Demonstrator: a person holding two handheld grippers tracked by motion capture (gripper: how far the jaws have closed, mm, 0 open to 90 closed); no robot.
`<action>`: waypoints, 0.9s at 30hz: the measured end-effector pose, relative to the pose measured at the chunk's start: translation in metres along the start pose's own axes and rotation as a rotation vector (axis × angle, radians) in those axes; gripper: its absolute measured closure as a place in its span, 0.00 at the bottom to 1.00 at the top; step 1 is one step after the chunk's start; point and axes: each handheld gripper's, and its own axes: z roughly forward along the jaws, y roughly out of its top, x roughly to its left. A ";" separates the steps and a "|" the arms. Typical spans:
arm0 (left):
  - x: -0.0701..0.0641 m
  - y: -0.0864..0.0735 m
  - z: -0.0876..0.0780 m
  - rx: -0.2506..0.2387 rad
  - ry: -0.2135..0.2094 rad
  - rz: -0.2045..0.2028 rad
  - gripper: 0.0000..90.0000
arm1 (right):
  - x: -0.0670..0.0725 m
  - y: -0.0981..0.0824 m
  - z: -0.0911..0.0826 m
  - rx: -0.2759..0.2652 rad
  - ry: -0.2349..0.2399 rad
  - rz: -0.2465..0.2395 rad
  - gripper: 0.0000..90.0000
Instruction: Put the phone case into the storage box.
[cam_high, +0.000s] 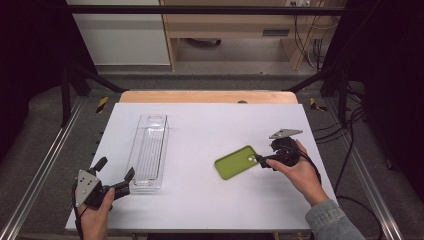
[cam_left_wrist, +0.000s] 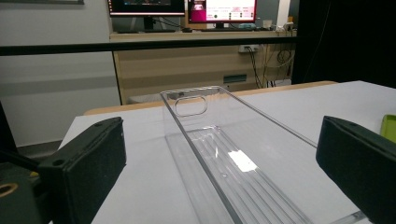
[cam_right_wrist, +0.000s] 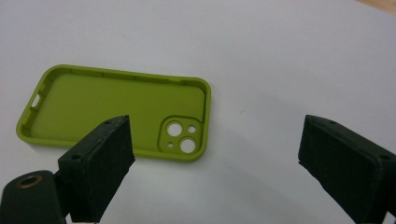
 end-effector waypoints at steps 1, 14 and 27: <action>0.000 0.000 0.000 0.000 -0.001 0.001 0.01 | 0.000 0.000 0.000 0.000 0.000 0.000 0.11; -0.001 0.000 0.001 0.003 -0.008 0.002 0.01 | -0.002 0.008 0.017 0.078 0.023 0.033 0.28; -0.001 0.000 0.001 0.003 -0.025 -0.005 0.01 | 0.001 0.012 0.028 0.085 0.032 0.035 0.52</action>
